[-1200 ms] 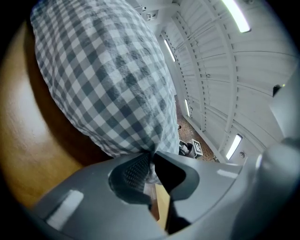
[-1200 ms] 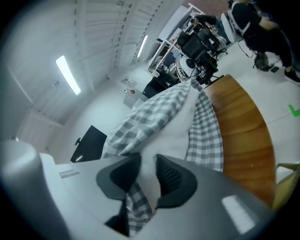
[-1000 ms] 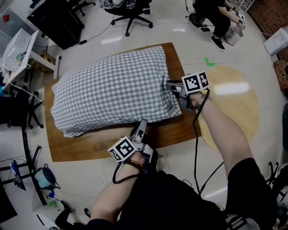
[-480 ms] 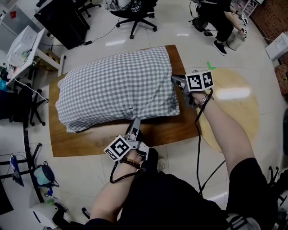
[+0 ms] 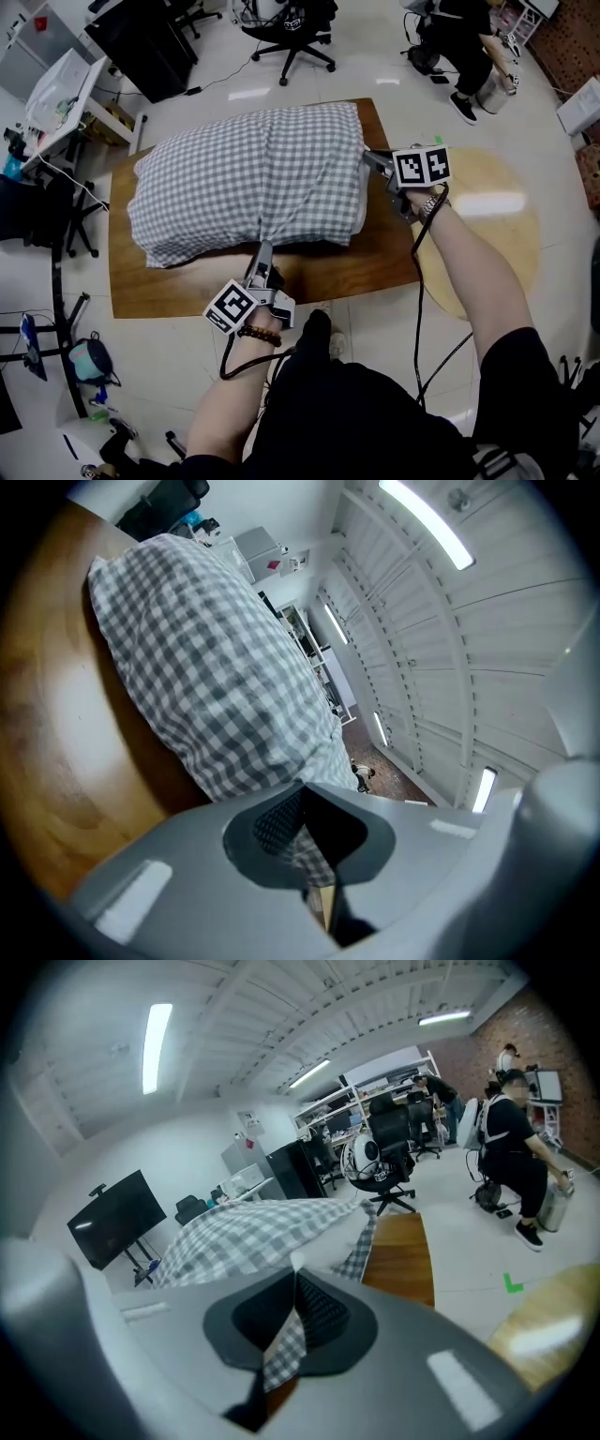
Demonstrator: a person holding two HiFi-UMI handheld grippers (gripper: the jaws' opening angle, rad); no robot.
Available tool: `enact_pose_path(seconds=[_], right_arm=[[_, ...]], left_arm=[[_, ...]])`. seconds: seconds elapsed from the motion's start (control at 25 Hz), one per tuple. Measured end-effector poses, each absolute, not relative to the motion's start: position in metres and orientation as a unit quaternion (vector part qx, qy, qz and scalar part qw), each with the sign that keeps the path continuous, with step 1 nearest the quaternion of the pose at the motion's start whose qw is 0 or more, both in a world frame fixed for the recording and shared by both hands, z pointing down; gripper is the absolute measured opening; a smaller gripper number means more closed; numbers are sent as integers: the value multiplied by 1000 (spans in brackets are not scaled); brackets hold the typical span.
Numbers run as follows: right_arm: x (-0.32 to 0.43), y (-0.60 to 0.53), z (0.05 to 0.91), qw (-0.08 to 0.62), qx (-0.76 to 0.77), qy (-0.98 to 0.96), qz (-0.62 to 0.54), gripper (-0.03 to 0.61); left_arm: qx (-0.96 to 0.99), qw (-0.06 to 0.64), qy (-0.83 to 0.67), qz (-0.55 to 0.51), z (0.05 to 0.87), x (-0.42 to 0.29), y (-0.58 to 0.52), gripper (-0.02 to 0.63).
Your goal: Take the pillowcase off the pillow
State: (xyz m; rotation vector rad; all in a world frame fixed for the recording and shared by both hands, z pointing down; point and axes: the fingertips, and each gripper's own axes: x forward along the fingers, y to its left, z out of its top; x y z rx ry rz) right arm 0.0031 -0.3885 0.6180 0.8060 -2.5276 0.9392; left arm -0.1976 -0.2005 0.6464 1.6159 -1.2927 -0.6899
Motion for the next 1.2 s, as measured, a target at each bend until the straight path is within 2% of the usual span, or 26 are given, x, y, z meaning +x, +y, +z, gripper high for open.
enact_pose_path(seconds=[0.04,0.2,0.56,0.92,1.0,1.12,1.2], right_arm=[[6,-388,617,164,287,-885,328,8],[14,-387,614,169,305,-880,322,8],[44,-375,625,177,330,-870,320,8],[36,-343,641,181,320,-868,334,20],[39,-336,643,178,322,-870,328,44],[46,-327,635,171,322,-875,318,75],[50,-316,633,171,321,-877,313,78]], left_arm=[[645,468,-534,-282,648,-203,-197,3],[671,422,-527,-305,636,-227,-201,3],[665,405,-547,-309,635,-253,-187,3],[652,442,-541,-295,657,-240,-172,6],[655,441,-541,-290,659,-234,-166,24],[663,437,-538,-284,651,-224,-157,88],[671,430,-534,-281,644,-217,-149,98]])
